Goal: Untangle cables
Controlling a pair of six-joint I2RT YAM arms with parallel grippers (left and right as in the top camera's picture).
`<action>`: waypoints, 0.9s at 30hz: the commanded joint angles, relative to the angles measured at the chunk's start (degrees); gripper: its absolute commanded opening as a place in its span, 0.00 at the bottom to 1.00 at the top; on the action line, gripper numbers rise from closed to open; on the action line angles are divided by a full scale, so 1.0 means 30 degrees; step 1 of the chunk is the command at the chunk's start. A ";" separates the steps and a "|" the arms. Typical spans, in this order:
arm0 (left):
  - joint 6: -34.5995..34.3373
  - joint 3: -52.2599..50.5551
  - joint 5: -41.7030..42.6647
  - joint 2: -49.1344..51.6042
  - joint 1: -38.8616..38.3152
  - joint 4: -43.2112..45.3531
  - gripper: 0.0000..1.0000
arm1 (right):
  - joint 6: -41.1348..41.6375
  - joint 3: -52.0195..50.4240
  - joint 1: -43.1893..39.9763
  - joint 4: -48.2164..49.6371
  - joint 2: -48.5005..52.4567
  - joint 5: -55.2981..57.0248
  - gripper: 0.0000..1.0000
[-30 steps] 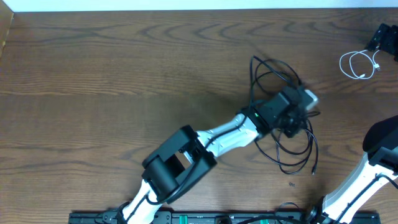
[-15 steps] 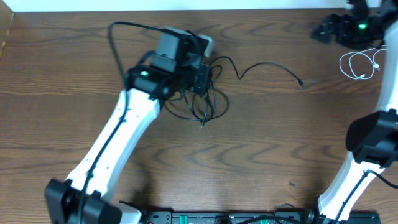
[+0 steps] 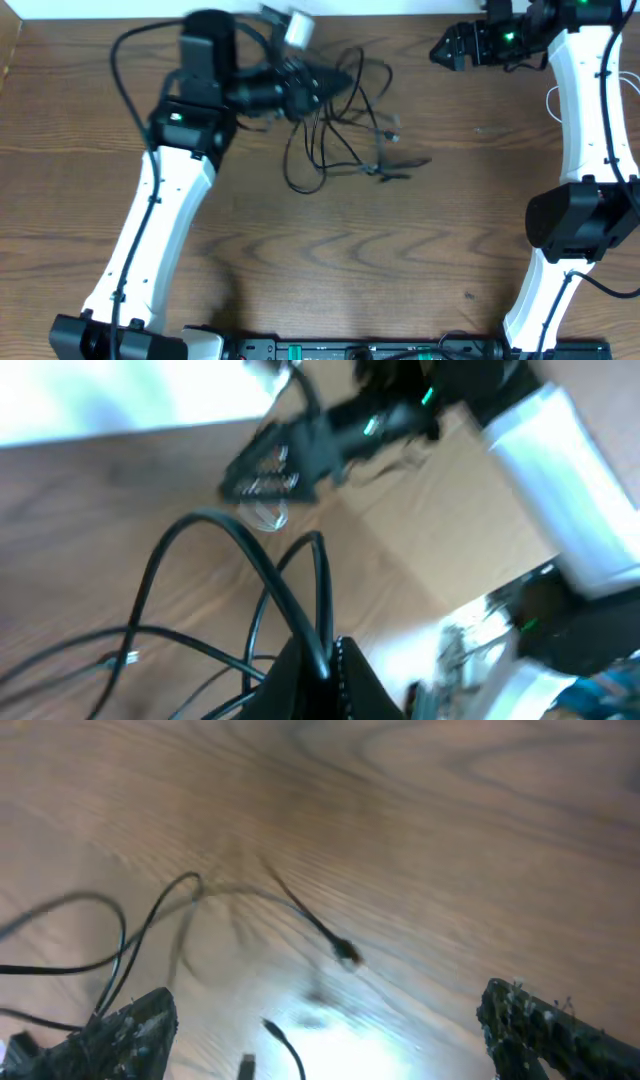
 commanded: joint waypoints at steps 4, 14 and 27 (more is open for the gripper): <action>-0.3220 0.0233 0.1523 -0.0328 0.0903 0.0809 0.07 | -0.1377 0.0029 0.1013 0.0007 -0.0641 -0.3264 0.96; -0.3810 0.0233 -0.8131 -0.0328 0.0903 -0.0852 0.07 | -0.1530 0.0022 0.3147 -0.0954 -0.0641 -0.4379 0.95; -0.8808 0.0233 -1.1417 -0.0474 0.0903 0.0612 0.07 | -0.0845 -0.0102 0.7089 -0.0335 -0.0117 -0.0189 0.87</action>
